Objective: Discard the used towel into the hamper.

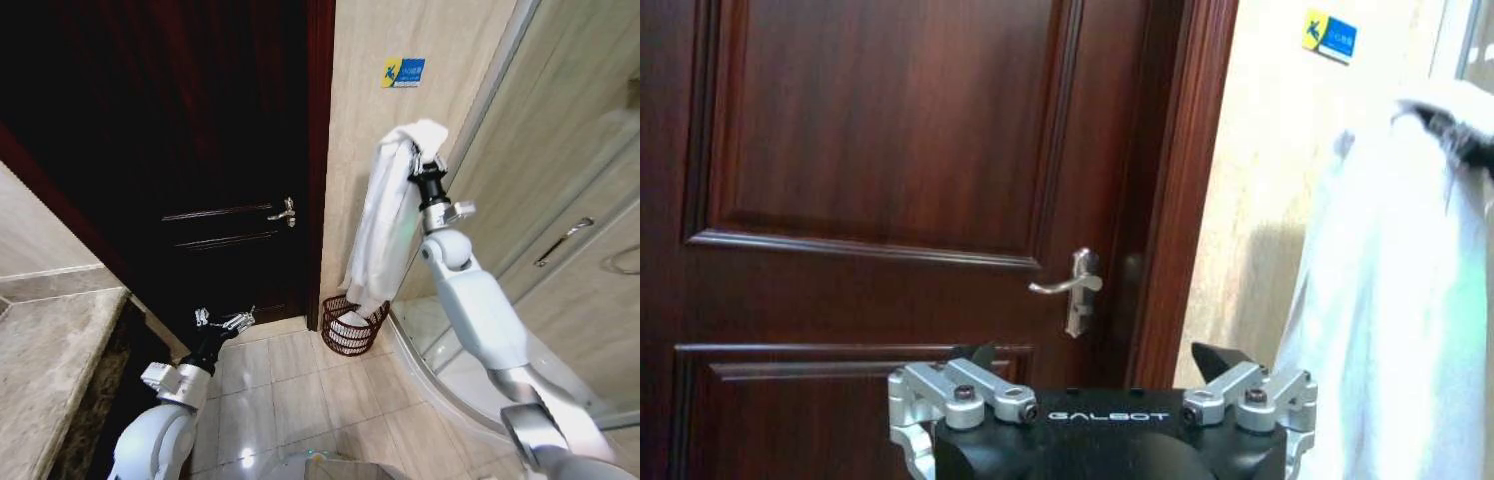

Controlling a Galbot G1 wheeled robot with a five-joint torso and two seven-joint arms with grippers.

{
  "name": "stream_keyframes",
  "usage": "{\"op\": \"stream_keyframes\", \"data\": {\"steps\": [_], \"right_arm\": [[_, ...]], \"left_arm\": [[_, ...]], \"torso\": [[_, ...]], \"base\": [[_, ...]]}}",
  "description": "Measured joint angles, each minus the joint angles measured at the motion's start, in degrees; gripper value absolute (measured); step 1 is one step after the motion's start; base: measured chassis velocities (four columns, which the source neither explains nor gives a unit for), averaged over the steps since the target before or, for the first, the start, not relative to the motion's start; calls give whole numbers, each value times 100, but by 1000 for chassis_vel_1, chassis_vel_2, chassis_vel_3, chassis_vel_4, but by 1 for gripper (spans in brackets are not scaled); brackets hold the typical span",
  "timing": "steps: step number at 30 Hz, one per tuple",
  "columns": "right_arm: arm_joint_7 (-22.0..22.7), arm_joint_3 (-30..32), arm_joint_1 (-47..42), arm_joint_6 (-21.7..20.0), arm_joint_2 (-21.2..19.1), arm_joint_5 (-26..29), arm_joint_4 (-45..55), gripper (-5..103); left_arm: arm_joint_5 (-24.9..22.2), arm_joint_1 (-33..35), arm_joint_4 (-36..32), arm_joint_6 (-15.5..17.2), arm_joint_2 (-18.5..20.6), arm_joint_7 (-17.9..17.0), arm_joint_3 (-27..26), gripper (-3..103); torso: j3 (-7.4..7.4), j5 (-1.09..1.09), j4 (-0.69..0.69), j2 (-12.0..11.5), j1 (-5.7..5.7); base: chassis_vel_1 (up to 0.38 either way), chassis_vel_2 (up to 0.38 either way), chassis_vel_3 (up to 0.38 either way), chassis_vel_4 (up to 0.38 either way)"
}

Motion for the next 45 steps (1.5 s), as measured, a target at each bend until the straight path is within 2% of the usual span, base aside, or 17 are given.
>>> {"op": "stream_keyframes", "data": {"steps": [19,29,40,45], "right_arm": [[-311,134,-362,536,343,-199,-1331,11],[-512,91,-350,1009,804,-539,-2063,11],[-824,311,-325,1600,1312,-1081,-3480,11],[-939,342,-356,1578,1368,-1121,-3744,11]], "left_arm": [[0,0,0,0,0,0,0,99],[0,0,0,0,0,0,0,99],[0,0,0,0,0,0,0,99],[0,0,0,0,0,0,0,99]], "torso": [[0,-1,0,0,0],[0,-1,1,0,0],[0,-1,0,0,0],[0,-2,0,0,0]], "base": [[0,0,0,0],[0,0,0,0],[0,0,0,0],[0,0,0,0]]}}
